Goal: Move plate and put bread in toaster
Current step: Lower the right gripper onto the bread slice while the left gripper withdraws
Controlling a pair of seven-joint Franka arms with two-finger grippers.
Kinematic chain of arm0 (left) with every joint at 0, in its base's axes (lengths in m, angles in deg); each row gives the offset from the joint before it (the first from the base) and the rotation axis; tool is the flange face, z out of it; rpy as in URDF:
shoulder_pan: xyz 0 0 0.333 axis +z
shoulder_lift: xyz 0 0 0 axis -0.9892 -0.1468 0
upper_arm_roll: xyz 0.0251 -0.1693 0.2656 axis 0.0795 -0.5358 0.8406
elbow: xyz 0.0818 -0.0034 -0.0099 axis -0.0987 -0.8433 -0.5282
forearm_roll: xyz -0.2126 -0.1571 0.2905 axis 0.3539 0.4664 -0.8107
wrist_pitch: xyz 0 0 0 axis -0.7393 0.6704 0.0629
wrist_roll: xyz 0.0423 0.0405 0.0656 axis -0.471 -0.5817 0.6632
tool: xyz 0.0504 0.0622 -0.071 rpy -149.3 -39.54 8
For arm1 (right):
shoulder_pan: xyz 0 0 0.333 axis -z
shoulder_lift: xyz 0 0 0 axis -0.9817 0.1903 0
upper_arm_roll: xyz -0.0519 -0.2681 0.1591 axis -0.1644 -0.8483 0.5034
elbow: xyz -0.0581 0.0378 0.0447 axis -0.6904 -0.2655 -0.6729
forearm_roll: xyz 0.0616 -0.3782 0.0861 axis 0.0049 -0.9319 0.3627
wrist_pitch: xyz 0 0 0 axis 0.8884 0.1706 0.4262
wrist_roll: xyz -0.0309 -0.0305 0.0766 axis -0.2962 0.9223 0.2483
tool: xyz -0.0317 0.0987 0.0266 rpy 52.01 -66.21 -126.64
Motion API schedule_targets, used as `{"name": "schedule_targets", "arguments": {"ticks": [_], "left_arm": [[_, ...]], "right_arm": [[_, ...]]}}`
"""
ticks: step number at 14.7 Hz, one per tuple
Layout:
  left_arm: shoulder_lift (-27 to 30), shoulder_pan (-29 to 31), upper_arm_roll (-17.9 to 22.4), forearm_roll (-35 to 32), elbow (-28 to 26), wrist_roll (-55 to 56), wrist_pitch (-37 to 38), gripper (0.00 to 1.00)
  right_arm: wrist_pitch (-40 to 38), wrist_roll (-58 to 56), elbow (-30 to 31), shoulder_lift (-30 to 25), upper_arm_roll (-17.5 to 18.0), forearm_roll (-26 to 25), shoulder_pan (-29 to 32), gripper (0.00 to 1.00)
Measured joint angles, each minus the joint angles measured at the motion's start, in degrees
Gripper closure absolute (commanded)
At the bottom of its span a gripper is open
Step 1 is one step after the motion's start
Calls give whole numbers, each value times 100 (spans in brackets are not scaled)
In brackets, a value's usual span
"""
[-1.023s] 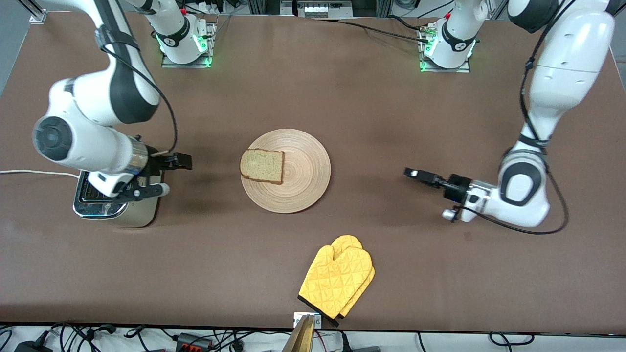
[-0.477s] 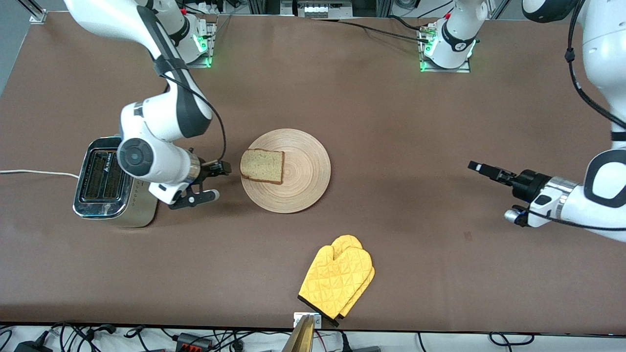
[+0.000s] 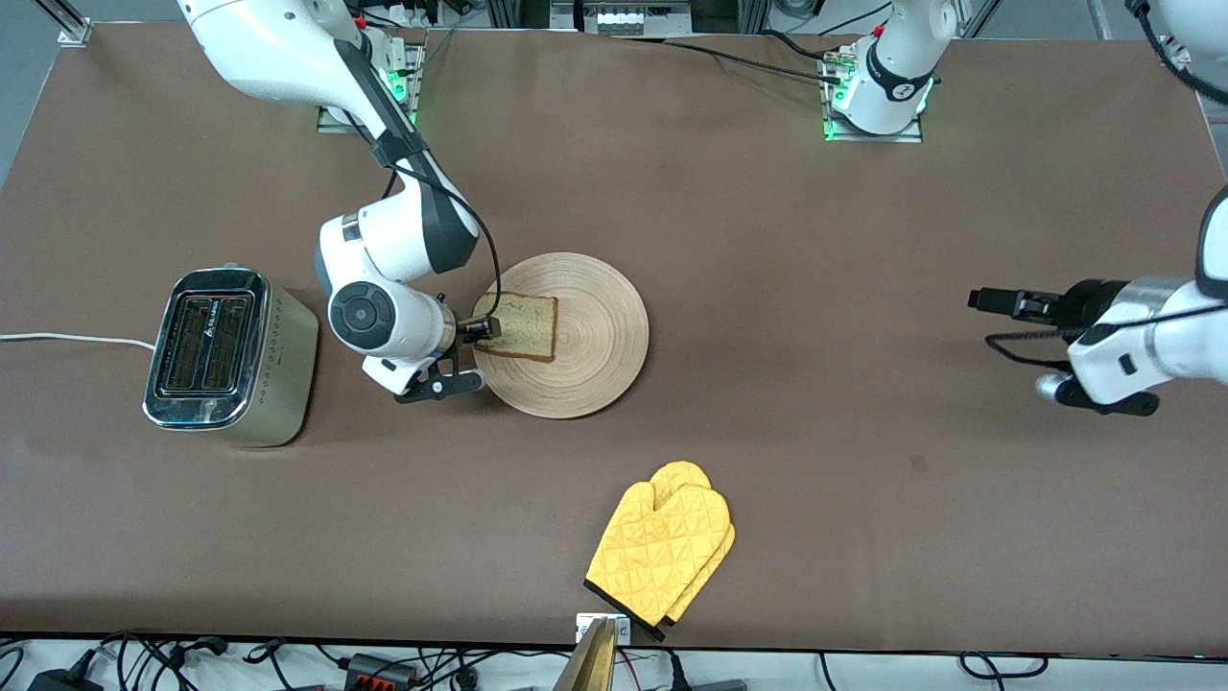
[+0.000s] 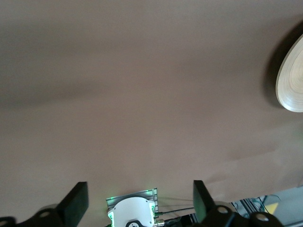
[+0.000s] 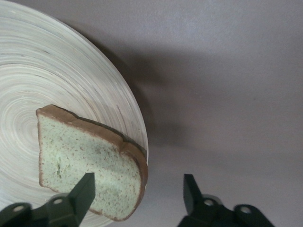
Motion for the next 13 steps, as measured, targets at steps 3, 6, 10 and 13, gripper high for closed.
{"name": "schedule_targets", "arguments": {"ticks": [3,6,10,13], "left_arm": [[363,48,23,-356,-6,12,-17,0],[697,50,30,-454,-268,101,-280,0],[1507,55,33,-461,-1545,340,-1161,0],[2039,65,33,-461,-2293,393,-1420,0]], "right_arm": [[-4,70,0,50,0,0,-46,26],[-12,233,2,119,0,1,-113,26],[-12,395,2,189,0,1,-198,28],[-13,428,1,189,0,1,-231,34]]}}
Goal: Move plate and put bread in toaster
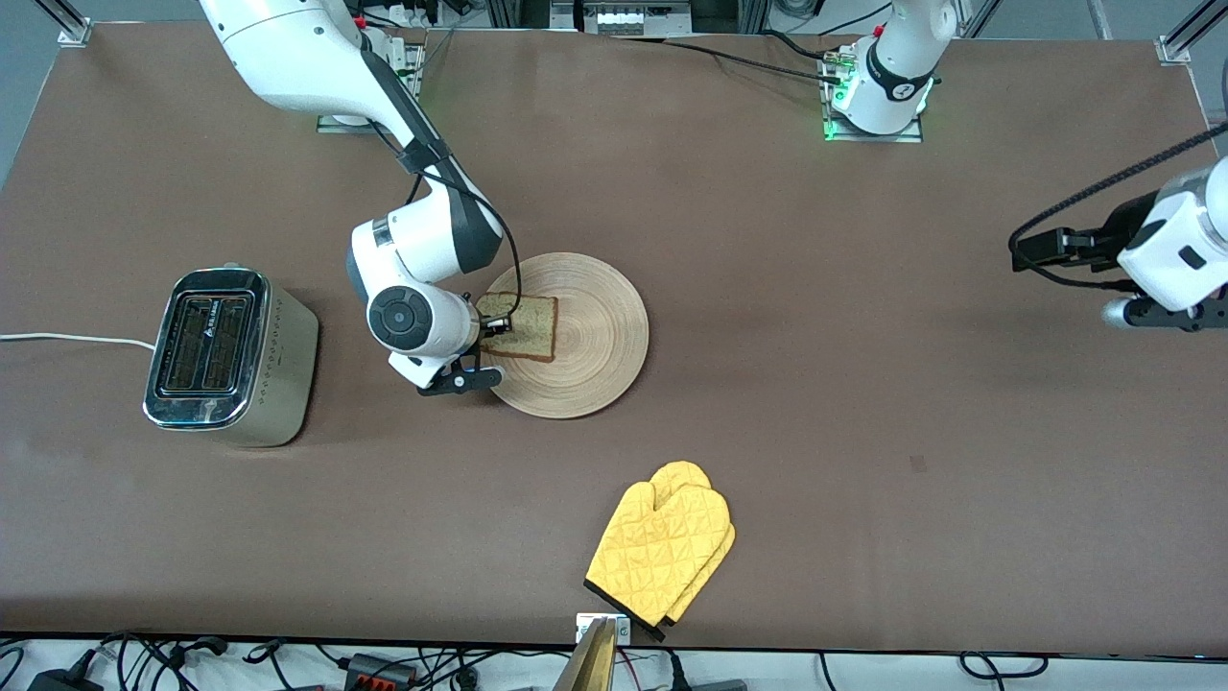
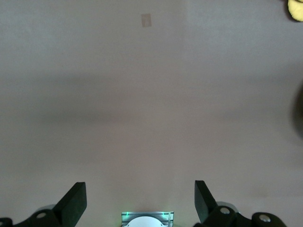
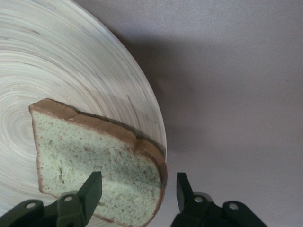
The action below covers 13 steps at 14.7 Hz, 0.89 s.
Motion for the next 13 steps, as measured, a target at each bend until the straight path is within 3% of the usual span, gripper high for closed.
{"name": "schedule_targets", "arguments": {"ticks": [6,8,10,13], "left_arm": [[243,1,-25,0,-257,82,-61,0],[266,-2,-26,0,-266,154,-103,0],[321,-2,-20,0,-326,187,-201,0],[671,-3,-17,0,-876,194,-626,0]], "right_arm": [[-15,6,0,88,-1,0,-3,38],[-15,7,0,102,-2,0,-3,52],[-17,8,0,102,-2,0,-3,72],[-65,8,-2,102,-4,0,-3,100]]}}
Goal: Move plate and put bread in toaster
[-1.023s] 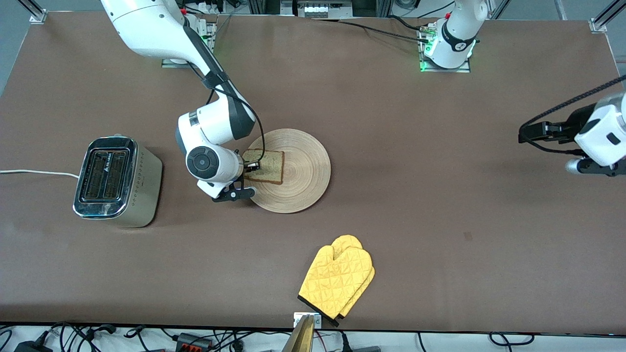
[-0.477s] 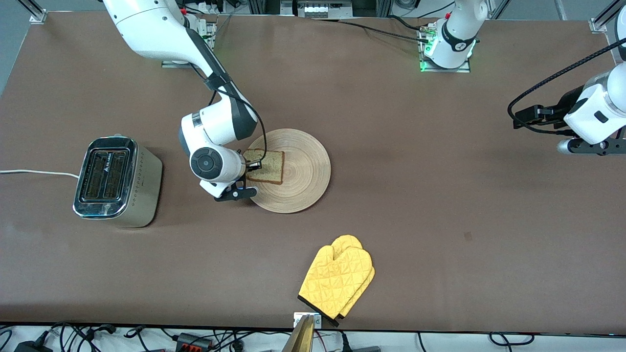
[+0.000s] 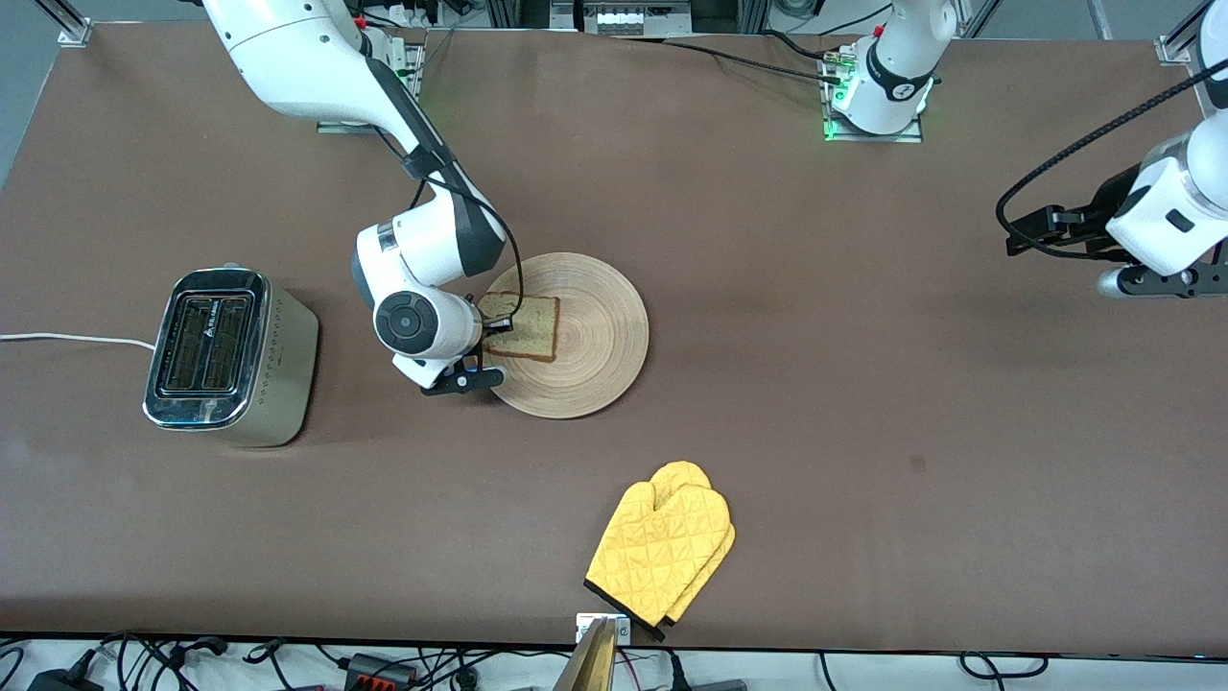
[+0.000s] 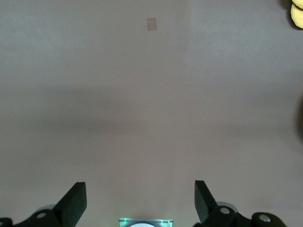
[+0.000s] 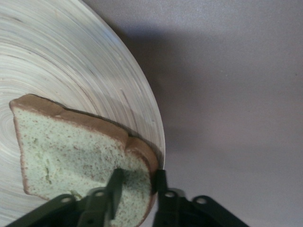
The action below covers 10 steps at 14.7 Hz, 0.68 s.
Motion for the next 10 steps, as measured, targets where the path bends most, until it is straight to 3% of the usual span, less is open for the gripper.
{"name": "schedule_targets", "arguments": {"ticks": [7,10], "left_arm": [[201,-87,259,0,-282,27,-252,0],[266,-89,311,0,-286,27,-261,0]], "right_arm": [[-22,0,-95,-26,-1,0,-10,100],[-514,13,-370,-246,-13,-18,-13,100]]}}
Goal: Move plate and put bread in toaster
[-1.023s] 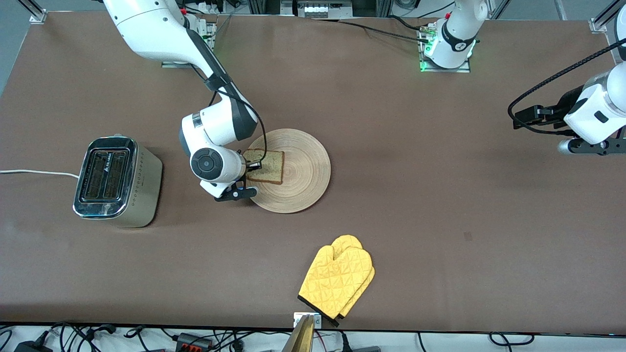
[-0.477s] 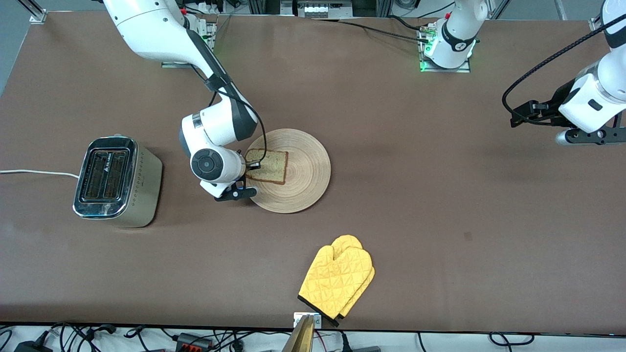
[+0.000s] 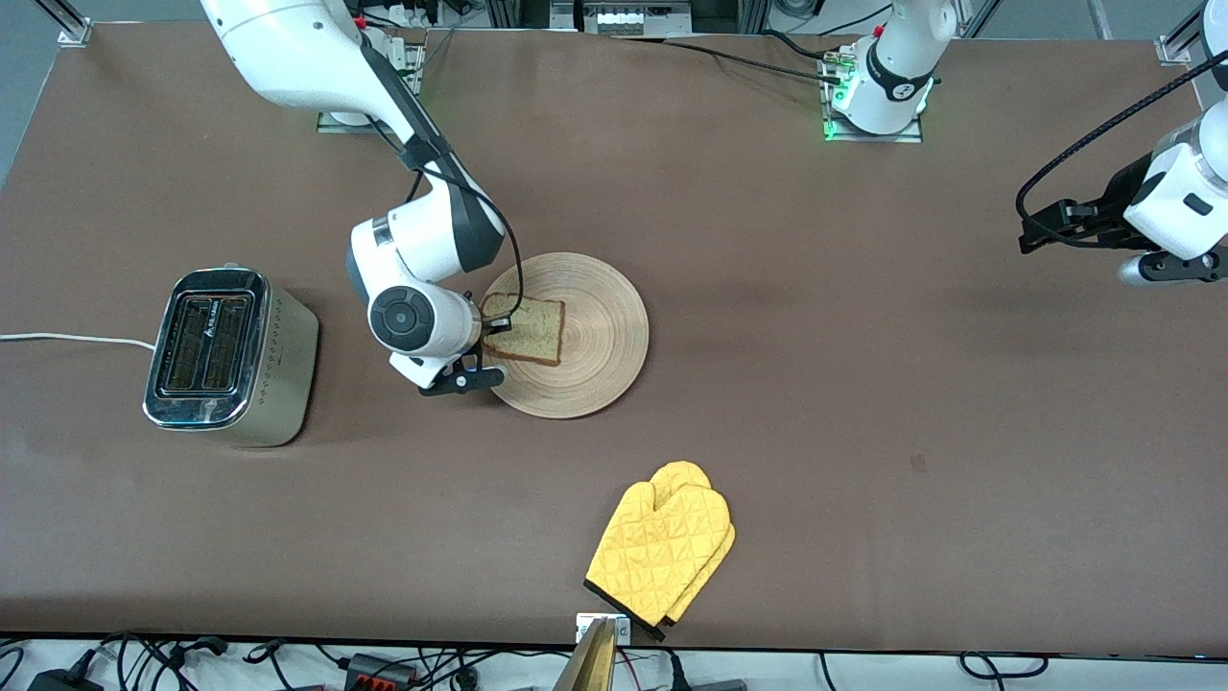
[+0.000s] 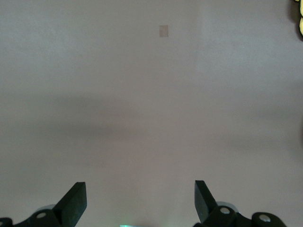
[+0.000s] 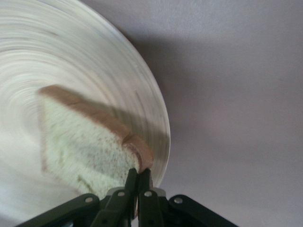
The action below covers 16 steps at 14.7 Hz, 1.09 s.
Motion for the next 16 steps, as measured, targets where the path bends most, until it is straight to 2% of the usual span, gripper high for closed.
{"name": "schedule_targets", "arguments": {"ticks": [3,6,8,11,14,16], "left_arm": [[103,-28,-6,0,-25,1,1,0],[173,-52,-18,2,-118,2,0,0],[202,-57,-19,3,-185,4,-9,0],[249,-57,-19,7,-255,5,-14,0],[295,-57,-20,14,-308,7,-19,0],[310,-57,-20,15,-322,10,-20,0]], "right_arm": [[-1175,83,-676,-381,-68,-509,5,100],[-2293,94,-1269,-644,-109,-1432,38,100],[-2849,94,-1431,-672,-145,-2165,47,100],[-3246,94,-1444,-625,-227,-3285,54,100],[-3342,-106,-1444,-608,-528,-3985,57,100],[-3346,-489,-1472,-608,-829,-4258,63,100]]}}
